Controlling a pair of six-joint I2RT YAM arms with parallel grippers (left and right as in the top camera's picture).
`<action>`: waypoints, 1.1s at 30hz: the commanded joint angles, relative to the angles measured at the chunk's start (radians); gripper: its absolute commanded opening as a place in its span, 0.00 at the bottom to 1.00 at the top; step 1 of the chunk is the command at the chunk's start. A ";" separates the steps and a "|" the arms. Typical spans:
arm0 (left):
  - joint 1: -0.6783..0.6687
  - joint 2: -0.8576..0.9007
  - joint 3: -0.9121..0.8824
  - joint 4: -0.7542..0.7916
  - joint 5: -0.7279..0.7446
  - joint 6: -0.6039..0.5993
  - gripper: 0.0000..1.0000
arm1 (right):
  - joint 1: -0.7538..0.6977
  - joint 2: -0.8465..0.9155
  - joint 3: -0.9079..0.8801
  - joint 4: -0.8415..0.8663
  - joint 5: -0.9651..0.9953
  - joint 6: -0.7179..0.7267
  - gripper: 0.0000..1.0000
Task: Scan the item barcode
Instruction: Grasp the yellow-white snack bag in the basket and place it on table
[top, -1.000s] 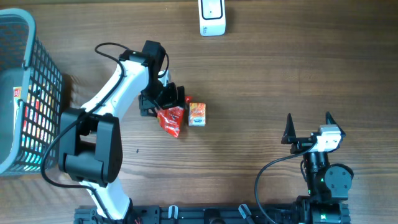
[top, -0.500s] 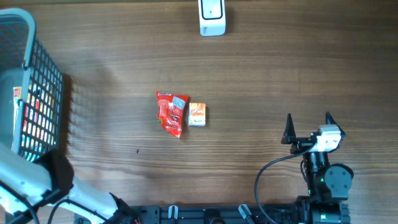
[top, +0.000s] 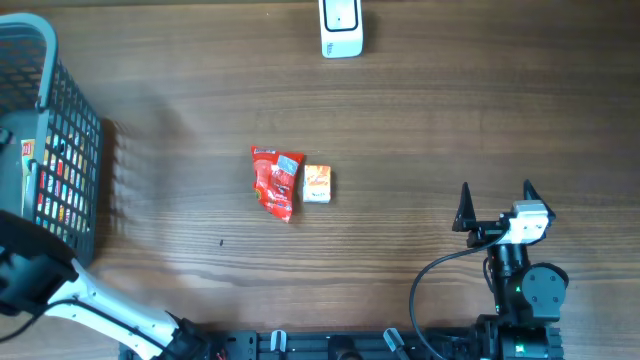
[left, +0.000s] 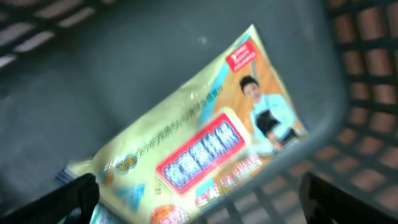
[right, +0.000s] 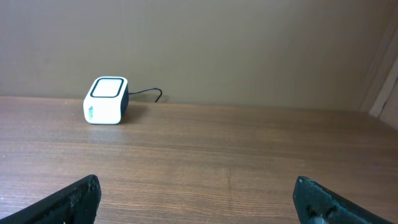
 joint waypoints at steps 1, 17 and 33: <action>0.000 0.042 -0.156 0.105 0.023 0.146 1.00 | 0.006 -0.006 -0.001 0.003 0.007 -0.005 1.00; 0.000 0.004 -0.286 0.184 -0.014 0.164 0.04 | 0.006 -0.006 -0.001 0.003 0.007 -0.005 1.00; -0.452 -0.536 0.117 -0.077 0.525 -0.218 0.04 | 0.006 -0.006 -0.001 0.003 0.007 -0.005 1.00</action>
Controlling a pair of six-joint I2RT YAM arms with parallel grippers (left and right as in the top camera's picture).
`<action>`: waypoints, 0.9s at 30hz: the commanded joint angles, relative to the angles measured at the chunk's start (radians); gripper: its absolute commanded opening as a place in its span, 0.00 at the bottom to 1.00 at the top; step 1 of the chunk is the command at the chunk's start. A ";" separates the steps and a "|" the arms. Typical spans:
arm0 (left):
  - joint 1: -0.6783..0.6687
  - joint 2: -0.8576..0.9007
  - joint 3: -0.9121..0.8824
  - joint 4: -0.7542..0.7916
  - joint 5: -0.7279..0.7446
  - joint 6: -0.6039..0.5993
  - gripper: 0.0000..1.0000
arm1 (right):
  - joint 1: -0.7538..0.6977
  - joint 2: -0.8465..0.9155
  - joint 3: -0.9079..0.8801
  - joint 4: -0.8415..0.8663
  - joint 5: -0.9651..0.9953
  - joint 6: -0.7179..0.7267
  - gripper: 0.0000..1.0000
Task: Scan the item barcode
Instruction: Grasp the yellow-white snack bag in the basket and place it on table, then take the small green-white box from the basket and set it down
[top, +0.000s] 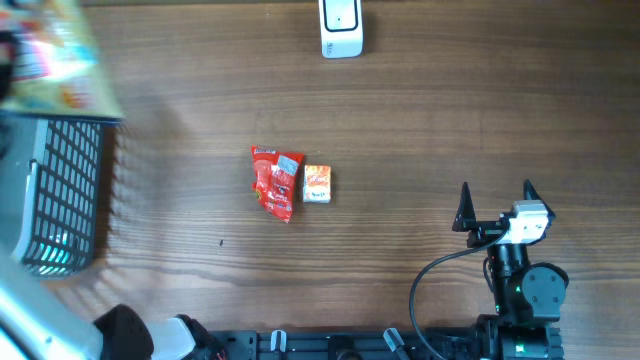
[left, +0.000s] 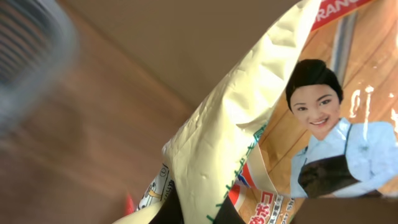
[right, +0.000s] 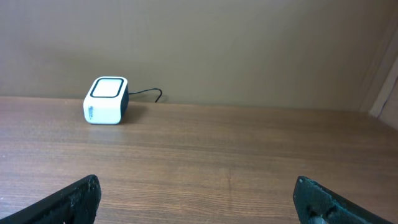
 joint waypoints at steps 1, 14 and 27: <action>-0.286 0.090 -0.079 -0.048 -0.054 -0.002 0.04 | 0.006 -0.006 -0.001 0.003 0.007 -0.005 1.00; -0.980 0.604 -0.393 0.437 -0.199 -0.114 0.81 | 0.006 -0.006 -0.001 0.003 0.007 -0.005 1.00; -0.441 -0.010 -0.224 0.362 -0.536 -0.032 1.00 | 0.006 -0.006 -0.001 0.003 0.007 -0.005 1.00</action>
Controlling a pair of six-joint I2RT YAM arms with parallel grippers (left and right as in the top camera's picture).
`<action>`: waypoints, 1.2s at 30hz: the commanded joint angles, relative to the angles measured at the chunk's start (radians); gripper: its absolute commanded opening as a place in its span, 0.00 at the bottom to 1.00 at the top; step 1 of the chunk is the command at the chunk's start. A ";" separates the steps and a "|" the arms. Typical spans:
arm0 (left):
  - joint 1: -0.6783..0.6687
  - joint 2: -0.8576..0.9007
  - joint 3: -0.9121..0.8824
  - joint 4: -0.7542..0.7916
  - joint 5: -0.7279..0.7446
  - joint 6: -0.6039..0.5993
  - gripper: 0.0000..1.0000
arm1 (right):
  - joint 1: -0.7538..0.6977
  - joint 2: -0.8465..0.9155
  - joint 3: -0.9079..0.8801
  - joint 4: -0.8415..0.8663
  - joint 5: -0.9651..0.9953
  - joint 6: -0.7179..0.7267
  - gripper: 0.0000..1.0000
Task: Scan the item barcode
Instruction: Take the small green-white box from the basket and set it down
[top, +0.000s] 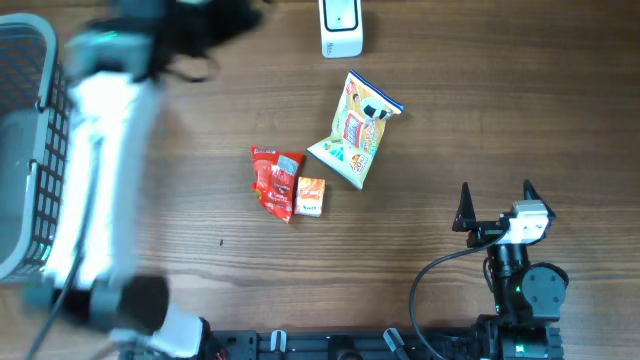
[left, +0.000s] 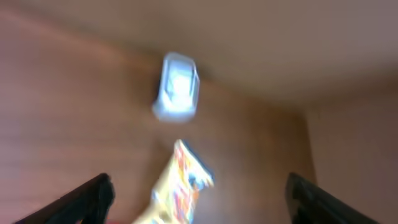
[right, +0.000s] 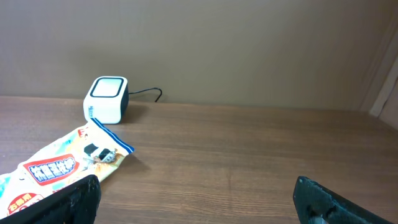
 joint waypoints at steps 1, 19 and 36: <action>0.233 -0.167 0.014 -0.087 -0.343 0.021 1.00 | 0.006 -0.007 -0.001 0.003 0.007 -0.005 1.00; 0.907 0.322 -0.127 -0.446 -0.514 -0.105 1.00 | 0.006 -0.007 -0.001 0.003 0.007 -0.005 1.00; 0.907 0.352 -0.541 -0.188 -0.513 -0.106 0.56 | 0.006 -0.007 -0.001 0.003 0.007 -0.005 1.00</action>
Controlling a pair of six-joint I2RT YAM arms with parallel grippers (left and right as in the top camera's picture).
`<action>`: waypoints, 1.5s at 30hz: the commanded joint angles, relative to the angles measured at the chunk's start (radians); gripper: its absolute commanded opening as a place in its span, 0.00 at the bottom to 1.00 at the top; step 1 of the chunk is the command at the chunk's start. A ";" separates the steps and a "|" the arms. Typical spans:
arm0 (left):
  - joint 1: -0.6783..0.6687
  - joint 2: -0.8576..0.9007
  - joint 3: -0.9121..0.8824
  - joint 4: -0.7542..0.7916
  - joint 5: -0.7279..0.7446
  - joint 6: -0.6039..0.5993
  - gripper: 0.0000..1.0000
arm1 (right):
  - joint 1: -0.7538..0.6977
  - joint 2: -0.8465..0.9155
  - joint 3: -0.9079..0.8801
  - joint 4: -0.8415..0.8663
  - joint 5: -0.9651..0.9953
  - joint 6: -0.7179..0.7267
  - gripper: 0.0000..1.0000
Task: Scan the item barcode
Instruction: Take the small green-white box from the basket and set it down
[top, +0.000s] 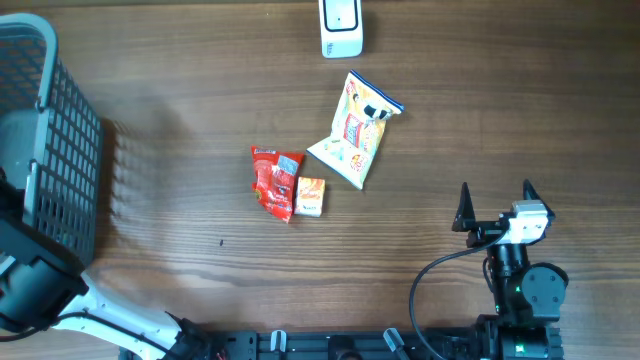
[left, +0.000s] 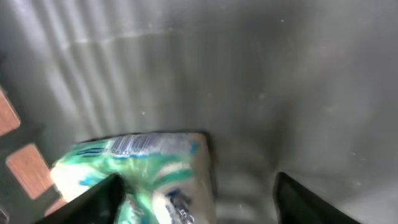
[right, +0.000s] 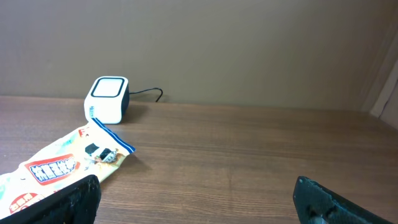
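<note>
The white scanner (top: 341, 28) stands at the table's far edge, also in the right wrist view (right: 106, 99). A yellow snack bag (top: 355, 128) lies flat just in front of it (right: 59, 169). A red packet (top: 275, 182) and a small orange box (top: 312, 196) lie mid-table. My left gripper (left: 198, 200) is open inside the grey basket (top: 70, 150), over a green-and-white packet (left: 134, 163) on its floor by the left finger. My right gripper (right: 198, 200) rests open near the front right (top: 495, 205), holding nothing.
The basket's mesh wall (left: 25, 168) rises close on the left of the left gripper. The left arm (top: 35, 285) enters at the front left corner. A cable (right: 148, 93) runs from the scanner along the far edge.
My left arm was blurred over the back left of the table, its camera facing the scanner and yellow bag. Now the gripper is open inside the basket above a green-and-white packet. The table items lie unchanged.
My left gripper stood open over the yellow bag in the basket. Then it held the bag raised above the basket. Then the bag lay on the table before the scanner, the orange box slightly shifted. Now the gripper is back in the basket; the right arm never moved.
</note>
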 joint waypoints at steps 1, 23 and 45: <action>0.003 0.004 -0.050 0.039 -0.010 0.001 0.35 | 0.003 -0.007 -0.001 0.003 0.007 -0.005 0.99; -0.185 -0.395 0.772 -0.318 0.698 0.070 0.04 | 0.003 -0.007 -0.001 0.003 0.007 -0.005 1.00; -1.203 -0.183 0.152 0.002 0.492 0.054 1.00 | 0.003 -0.007 -0.001 0.003 0.007 -0.004 1.00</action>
